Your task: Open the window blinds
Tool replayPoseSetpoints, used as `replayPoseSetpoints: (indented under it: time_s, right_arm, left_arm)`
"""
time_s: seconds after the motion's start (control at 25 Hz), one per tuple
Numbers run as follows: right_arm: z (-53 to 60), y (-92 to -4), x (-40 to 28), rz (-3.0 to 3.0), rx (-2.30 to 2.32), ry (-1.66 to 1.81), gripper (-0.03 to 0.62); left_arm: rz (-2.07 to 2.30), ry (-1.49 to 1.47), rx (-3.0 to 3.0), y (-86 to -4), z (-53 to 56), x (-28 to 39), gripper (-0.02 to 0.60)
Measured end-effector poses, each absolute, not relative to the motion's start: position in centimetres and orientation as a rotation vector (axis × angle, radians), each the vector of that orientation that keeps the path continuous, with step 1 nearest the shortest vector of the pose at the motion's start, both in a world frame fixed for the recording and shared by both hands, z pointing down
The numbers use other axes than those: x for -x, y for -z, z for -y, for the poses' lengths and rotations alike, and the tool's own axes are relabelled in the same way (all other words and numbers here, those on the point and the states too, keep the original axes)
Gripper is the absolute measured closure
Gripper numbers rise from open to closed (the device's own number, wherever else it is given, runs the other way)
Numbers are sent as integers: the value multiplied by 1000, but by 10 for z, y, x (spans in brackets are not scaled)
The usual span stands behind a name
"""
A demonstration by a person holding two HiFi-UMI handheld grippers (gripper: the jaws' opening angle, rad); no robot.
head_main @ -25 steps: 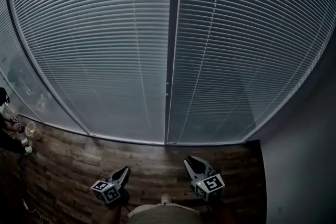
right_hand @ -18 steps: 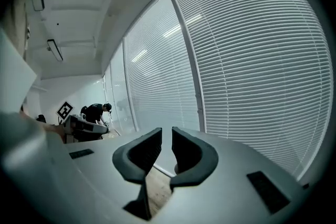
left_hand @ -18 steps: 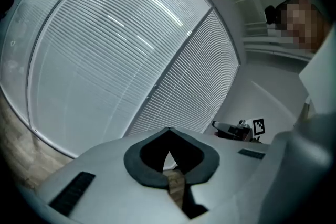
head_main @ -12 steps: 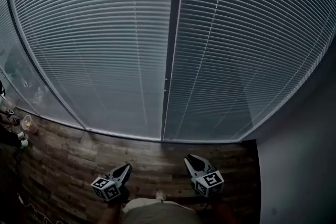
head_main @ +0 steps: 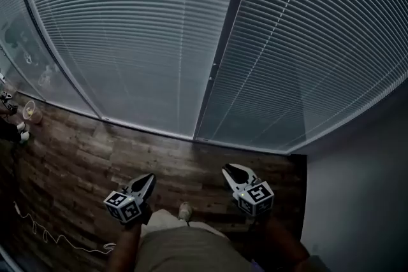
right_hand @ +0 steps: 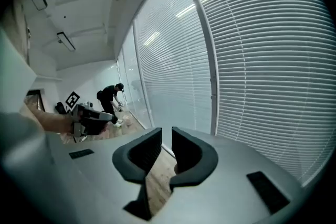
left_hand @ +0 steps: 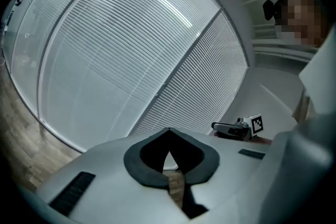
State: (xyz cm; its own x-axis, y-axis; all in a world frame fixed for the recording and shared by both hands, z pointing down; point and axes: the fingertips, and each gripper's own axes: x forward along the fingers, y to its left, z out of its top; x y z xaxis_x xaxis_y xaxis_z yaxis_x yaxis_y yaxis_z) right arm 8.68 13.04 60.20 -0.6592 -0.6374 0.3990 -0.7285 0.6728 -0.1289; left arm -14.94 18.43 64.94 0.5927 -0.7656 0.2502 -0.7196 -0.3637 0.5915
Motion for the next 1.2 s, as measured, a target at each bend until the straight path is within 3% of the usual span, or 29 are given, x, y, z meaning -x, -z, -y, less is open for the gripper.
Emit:
replayPoseSetpoints:
  time_s: [0.24,0.76,1.2]
  right_arm:
    - [-111,-650,-68,2547,-888,-437,536]
    - [-119,-634,-40,2550,-825,-383,536]
    - [-109,-642,-65,2570,-853,-343,534]
  left_arm:
    - [1185,118,-2100,-678,-168,145,569]
    - [1153,87,-2096,-670,-177,147,569]
    - [1101,67,-2163,-680,-151,107,569]
